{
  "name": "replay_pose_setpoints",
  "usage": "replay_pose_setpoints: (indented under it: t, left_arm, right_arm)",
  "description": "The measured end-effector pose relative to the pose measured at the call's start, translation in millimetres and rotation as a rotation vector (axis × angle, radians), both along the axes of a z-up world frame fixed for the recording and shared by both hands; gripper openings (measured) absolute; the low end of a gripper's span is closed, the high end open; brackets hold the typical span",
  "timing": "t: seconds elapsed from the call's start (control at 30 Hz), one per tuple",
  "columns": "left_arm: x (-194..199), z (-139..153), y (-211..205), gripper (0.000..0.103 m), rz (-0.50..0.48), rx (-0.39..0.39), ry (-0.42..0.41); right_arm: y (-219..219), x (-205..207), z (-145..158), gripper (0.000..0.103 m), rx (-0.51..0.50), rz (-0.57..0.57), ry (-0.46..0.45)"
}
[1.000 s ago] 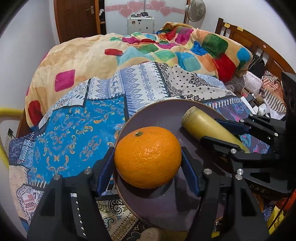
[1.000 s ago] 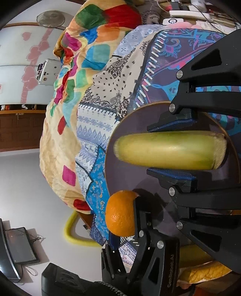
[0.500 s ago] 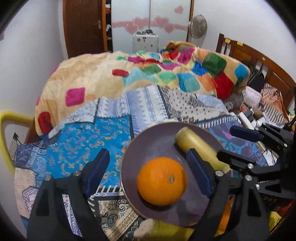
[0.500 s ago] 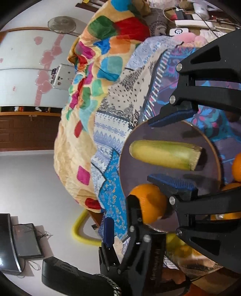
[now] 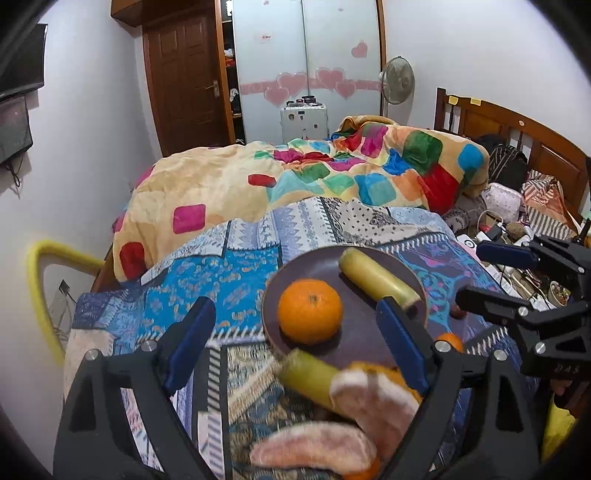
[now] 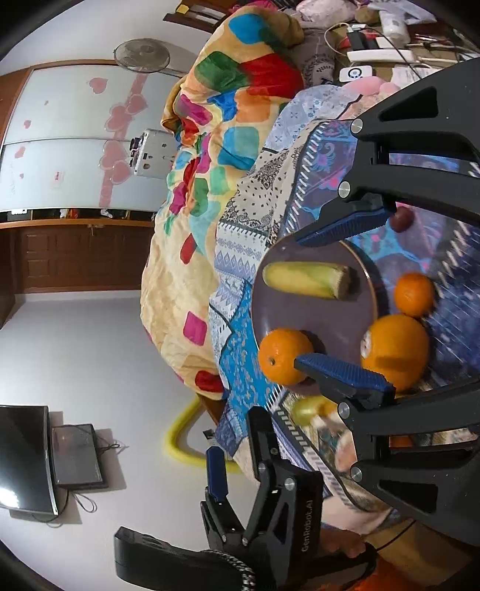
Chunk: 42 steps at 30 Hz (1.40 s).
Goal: Organize fruits
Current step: 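Grasp a pomelo segment with right tool while left tool moves toward a small orange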
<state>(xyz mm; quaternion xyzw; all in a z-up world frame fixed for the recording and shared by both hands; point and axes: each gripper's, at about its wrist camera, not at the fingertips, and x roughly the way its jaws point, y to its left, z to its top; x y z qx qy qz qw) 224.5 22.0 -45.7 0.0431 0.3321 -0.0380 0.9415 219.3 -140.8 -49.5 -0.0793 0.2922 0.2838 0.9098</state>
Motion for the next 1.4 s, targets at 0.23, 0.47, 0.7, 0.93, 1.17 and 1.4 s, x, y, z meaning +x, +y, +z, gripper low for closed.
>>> replay_pose_setpoints:
  t: [0.23,0.47,0.7,0.93,1.17,1.4]
  left_arm:
    - [-29.6,-22.6,11.4,0.09,0.051,0.005,0.035]
    - [-48.2,-56.4,36.2,0.09,0.111,0.004,0.093]
    - [-61.0,-74.3,57.7,0.09,0.162,-0.034,0.106]
    - [-65.6,-78.5,62.6,0.09,0.167,-0.046,0.104]
    - [-73.6,-73.1,52.9,0.09,0.146,-0.033,0.084]
    - [-83.3,-67.2,38.5,0.09,0.12,-0.044,0.078]
  right_arm:
    - [5.4,-21.5,-9.0,0.057,0.005,0.05,0.025]
    - [22.3,-28.5,-28.4,0.057,0.006,0.099,0.071]
    - [48.9,-16.5,-47.3,0.057,-0.016,0.146,0.117]
    - [68.9,-8.4,-55.4,0.042,-0.043,0.189,0.139]
    - [66.5,-12.3,-53.3,0.026,-0.007,0.207,0.169]
    - [41.5,-33.9,-36.7,0.023,0.017,0.169,0.116]
